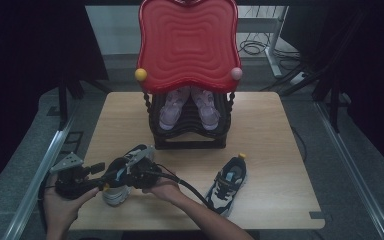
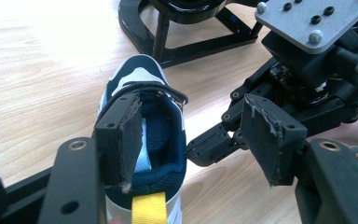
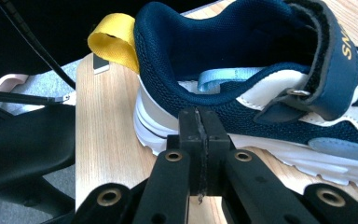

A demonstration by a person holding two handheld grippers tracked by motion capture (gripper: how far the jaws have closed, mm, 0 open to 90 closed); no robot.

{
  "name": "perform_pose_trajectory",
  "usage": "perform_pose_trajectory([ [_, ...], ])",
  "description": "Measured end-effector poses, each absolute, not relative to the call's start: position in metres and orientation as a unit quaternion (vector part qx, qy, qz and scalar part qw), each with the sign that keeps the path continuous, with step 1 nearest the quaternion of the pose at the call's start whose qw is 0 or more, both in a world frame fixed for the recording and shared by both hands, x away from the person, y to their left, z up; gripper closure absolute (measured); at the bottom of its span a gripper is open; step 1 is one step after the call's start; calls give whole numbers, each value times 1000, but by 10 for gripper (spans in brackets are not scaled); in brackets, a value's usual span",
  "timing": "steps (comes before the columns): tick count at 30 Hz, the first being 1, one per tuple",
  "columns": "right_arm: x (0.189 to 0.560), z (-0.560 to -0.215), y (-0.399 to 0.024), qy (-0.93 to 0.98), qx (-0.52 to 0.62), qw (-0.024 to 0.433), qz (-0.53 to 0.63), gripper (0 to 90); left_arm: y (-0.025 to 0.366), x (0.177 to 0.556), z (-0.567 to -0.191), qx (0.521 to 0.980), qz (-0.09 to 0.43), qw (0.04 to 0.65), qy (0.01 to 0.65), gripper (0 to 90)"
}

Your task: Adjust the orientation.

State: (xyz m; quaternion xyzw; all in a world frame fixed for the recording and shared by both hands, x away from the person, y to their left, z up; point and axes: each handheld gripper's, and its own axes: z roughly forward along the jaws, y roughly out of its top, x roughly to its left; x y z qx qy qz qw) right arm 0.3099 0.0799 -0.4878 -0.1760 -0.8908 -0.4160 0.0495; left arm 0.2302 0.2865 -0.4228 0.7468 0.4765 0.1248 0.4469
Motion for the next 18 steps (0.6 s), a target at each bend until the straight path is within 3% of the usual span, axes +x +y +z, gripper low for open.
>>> perform_pose_trajectory([
  [9,306,-483,76,-889,-175,45,-420,900,287,230,-423,746,126,447,477,391],
  [18,293,-456,23,-873,-185,18,-451,900,285,229,-422,748,128,445,476,390],
])
